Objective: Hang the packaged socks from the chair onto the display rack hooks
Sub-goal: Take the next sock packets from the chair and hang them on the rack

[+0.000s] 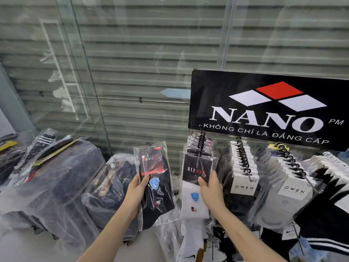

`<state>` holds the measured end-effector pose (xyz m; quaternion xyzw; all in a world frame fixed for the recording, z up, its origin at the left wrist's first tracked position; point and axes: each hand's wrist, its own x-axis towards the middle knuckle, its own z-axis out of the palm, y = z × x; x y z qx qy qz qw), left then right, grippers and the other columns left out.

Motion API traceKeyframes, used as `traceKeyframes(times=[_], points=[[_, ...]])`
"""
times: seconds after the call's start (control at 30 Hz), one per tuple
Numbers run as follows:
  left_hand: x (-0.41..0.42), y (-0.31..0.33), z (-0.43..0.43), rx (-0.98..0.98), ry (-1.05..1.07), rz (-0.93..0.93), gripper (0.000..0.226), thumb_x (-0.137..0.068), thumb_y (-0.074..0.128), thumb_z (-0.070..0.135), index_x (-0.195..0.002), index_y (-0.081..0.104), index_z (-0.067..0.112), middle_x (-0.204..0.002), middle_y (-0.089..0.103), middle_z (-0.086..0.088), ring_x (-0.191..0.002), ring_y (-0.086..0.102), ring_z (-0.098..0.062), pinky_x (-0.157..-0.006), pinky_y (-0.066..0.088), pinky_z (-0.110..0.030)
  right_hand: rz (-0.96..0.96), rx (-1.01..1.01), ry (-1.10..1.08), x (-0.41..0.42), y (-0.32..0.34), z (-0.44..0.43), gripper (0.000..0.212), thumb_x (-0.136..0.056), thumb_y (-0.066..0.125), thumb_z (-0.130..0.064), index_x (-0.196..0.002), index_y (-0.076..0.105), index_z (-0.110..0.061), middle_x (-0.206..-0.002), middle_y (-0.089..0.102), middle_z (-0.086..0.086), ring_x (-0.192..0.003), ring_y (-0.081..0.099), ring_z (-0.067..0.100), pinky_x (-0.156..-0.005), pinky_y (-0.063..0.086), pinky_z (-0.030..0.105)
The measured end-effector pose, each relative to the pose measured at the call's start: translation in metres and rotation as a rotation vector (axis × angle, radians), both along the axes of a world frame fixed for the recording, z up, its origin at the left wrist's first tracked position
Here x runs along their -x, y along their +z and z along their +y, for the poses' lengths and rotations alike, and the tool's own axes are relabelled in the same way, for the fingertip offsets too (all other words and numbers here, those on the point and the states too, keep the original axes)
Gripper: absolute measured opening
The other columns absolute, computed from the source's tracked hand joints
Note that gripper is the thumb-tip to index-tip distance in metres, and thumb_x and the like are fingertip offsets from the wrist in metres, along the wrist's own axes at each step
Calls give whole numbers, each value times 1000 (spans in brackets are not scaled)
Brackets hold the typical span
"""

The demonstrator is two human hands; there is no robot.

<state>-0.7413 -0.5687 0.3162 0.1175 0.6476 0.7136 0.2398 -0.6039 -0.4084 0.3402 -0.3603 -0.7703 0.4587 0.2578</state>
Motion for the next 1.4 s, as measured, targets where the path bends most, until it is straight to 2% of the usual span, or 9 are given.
traceKeyframes(times=[0.13,0.27,0.57,0.87,1.03,1.13,1.23,1.3,1.4], points=[[-2,0,-3,12,-39,-18,27,-96,52,30,-120,59,19,-118,66,-1,-111,61,-18,-101,45,-42,-103,50,-11,14,3,4,17,-97,42,-22,-98,34,-6,-85,52,9,-96,54,34,-74,41,40],[-3,1,-6,-3,-103,-82,18,-95,54,26,-105,64,14,-94,74,-4,-81,71,-16,-69,56,-32,-183,135,-9,25,10,7,40,-99,35,-24,-127,27,4,-130,47,24,-120,46,37,-82,34,33],[-11,1,-10,-39,-306,-91,28,-86,61,20,-110,67,7,-104,74,-12,-90,71,-22,-69,56,-28,-200,371,60,-8,-7,-25,78,-92,38,-53,-147,11,-4,-157,7,12,-144,12,26,-114,17,38],[-27,2,9,103,-470,-26,40,-71,80,32,-103,72,9,-110,72,-13,-104,66,-28,-99,47,-45,194,115,197,-23,15,-23,17,-80,69,-32,-92,57,-31,-93,66,-14,-83,60,-7,-70,44,5],[-31,7,19,336,-699,76,18,-81,72,28,-96,76,20,-85,75,13,-78,65,5,-75,46,-15,125,-51,213,-38,19,-10,21,-78,70,-36,-95,59,-38,-74,65,-14,-64,57,-1,-62,43,9],[-28,13,36,477,-792,223,19,-83,72,13,-101,74,7,-93,74,1,-86,65,-2,-91,50,-24,30,-233,196,-42,17,-5,15,-79,65,-45,-90,57,-39,-61,56,-33,-57,51,-7,-55,38,7],[-18,34,58,840,-955,578,56,-78,77,25,-128,57,10,-128,62,-7,-114,58,-16,-104,43,-31,-50,-298,50,-47,15,3,22,-82,61,-46,-77,56,-26,-55,53,-8,-53,49,5,-48,36,19],[-10,56,72,1027,-724,882,73,-75,77,39,-135,44,14,-136,53,-4,-122,52,-22,-103,42,-38,-133,-342,-38,-54,13,8,26,-83,61,-44,-69,50,-26,-52,46,-5,-49,44,7,-45,31,21],[-3,92,94,889,-294,1195,85,-70,75,52,-134,34,15,-133,44,-5,-120,45,-27,-98,42,-43,-185,-364,-116,-65,14,14,15,-82,64,-37,-78,50,-32,-52,49,-11,-51,48,6,-45,33,22]])
